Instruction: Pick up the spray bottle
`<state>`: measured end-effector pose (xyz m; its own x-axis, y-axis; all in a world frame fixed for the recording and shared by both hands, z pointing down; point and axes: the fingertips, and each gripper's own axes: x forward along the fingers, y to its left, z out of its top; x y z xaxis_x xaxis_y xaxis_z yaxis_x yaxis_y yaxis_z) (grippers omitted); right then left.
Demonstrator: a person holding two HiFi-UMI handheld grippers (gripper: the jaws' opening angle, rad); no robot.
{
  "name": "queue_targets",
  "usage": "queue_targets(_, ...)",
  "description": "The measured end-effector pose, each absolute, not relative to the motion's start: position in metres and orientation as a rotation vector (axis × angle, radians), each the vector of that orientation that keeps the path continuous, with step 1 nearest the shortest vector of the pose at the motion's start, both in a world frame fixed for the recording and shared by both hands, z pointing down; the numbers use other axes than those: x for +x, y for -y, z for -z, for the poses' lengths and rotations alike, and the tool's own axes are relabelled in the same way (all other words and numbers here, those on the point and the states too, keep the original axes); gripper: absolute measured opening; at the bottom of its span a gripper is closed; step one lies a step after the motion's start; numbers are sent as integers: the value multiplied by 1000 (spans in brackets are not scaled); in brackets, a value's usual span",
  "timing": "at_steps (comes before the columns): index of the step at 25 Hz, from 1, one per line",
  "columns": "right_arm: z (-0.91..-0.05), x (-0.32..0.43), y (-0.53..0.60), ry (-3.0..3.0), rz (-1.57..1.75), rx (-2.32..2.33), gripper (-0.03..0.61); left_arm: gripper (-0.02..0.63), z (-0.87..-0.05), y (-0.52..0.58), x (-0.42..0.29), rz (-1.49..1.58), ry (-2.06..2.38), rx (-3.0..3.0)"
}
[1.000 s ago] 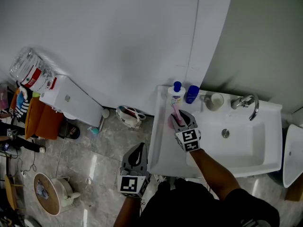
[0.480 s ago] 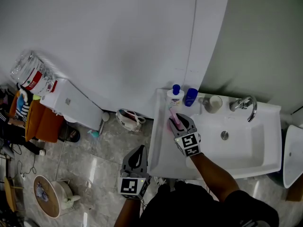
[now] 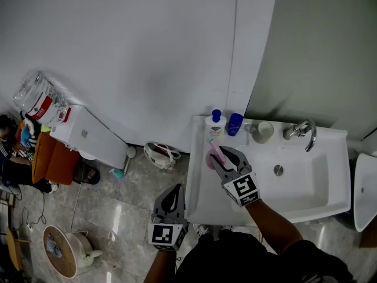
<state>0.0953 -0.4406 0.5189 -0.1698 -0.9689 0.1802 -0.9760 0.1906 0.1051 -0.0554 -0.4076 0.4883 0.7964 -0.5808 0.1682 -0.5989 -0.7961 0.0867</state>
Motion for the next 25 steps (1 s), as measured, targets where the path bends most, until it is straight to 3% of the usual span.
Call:
queue_targets(14, -397, 86, 400, 2408, 165, 1851, 133, -3, -468, 405, -50, -138, 948, 2908)
queue_targets(25, -354, 101, 358, 2443, 185, 1889, 133, -3, -422, 410, -28, -22, 906, 2949)
